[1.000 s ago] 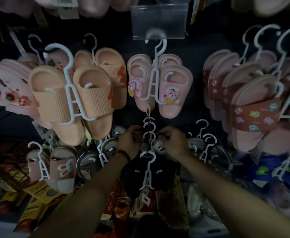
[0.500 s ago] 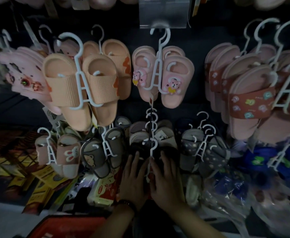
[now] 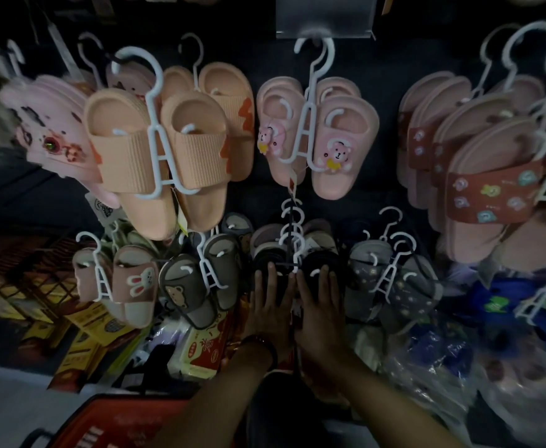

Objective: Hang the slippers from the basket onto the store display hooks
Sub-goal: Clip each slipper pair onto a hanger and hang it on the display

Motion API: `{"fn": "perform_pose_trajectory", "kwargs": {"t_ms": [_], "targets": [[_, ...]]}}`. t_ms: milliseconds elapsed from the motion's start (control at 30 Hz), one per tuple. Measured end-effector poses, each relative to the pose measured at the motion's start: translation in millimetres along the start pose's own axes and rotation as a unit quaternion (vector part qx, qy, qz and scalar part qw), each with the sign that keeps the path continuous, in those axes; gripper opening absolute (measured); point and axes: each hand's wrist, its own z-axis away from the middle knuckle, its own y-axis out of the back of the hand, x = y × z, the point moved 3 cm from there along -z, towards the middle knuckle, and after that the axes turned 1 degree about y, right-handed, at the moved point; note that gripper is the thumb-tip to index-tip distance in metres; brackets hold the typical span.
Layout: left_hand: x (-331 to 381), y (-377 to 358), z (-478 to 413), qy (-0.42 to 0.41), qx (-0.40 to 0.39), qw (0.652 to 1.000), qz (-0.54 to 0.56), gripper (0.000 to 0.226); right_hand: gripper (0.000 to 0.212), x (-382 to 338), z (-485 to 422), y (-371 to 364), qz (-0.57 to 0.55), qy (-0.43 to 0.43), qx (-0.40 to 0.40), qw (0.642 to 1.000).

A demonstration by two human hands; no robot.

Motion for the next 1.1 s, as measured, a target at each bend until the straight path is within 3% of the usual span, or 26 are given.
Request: {"fn": "perform_pose_trajectory", "kwargs": {"t_ms": [633,800,900,1000,1100], "targets": [[-33,20,36,-0.068,0.039,0.992,0.098,0.076,0.085,-53,27,25,-0.040,-0.039,-0.023,0.998],[-80,30,50,0.040,0.073,0.994,0.074,0.082,0.058,-98,33,17,-0.098,0.048,-0.001,0.994],[-114,37,59,0.097,0.087,0.989,0.070,0.069,0.047,-129,22,15,-0.128,0.097,-0.017,0.987],[-147,45,63,0.119,0.078,0.988,0.058,0.067,0.047,-158,3,14,-0.121,0.155,-0.022,0.980],[-170,50,57,0.140,0.040,0.988,0.048,0.075,0.056,-181,-19,5,-0.049,0.169,-0.092,0.980]]}}
